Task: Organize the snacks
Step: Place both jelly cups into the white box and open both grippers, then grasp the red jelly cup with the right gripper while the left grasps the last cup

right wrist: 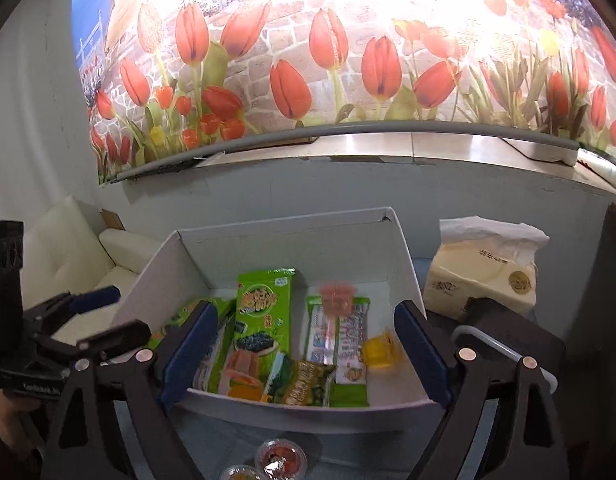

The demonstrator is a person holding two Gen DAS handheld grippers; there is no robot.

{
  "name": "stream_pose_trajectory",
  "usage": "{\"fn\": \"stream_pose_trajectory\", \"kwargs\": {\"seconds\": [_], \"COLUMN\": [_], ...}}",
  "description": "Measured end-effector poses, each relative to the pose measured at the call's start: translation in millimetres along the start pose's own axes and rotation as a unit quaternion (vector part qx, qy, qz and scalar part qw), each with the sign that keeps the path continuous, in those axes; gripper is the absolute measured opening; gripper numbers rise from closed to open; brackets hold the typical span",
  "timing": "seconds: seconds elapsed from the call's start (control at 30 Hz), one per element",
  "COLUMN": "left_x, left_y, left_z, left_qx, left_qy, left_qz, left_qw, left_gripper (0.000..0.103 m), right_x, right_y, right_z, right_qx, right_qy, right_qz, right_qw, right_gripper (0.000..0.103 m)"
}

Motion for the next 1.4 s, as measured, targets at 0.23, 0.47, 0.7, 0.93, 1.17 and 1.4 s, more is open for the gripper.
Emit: {"fn": "stream_pose_trajectory", "kwargs": {"seconds": [0.23, 0.47, 0.7, 0.93, 1.17, 1.4], "left_x": [-8.1, -30.9, -82.1, -133.5, -157.9, -166.6], "left_y": [15.9, 34.8, 68.3, 90.5, 95.0, 87.5], "left_z": [15.7, 36.4, 42.3, 46.7, 45.9, 47.9], "left_qx": [0.011, 0.017, -0.002, -0.037, -0.031, -0.028], "left_qy": [-0.035, -0.055, -0.018, 0.019, 0.022, 0.013], "left_qz": [0.008, 0.007, 0.001, -0.01, -0.02, -0.033], "left_qw": [0.9993, 0.9983, 0.9998, 0.9991, 0.9991, 0.999], "left_gripper": [0.103, 0.103, 0.103, 0.103, 0.103, 0.103], "right_x": [-18.9, -55.5, -103.1, -125.3, -128.3, -132.4], "right_y": [28.8, 51.2, 41.1, 3.9, -33.0, -53.4], "right_z": [0.8, -3.7, -7.0, -17.9, -25.9, -23.8], "right_qx": [-0.019, -0.031, -0.04, -0.057, -0.078, -0.082], "right_qy": [-0.022, -0.021, -0.015, -0.036, -0.057, -0.065], "right_qz": [0.006, -0.003, -0.042, -0.091, -0.111, -0.137], "right_qw": [1.0, 0.999, 0.998, 0.994, 0.989, 0.985], "right_gripper": [0.093, 0.093, 0.094, 0.098, 0.094, 0.051]}}
Point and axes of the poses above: each gripper's, at about its wrist camera, not at the fingertips, and y roughly against the way its jaws point, z to its right, x to its top, the point moved 7 cm from there along -y, roughly the way its jaws point, and after that the axes turned 7 degrees about -x, right-handed, at the moved point
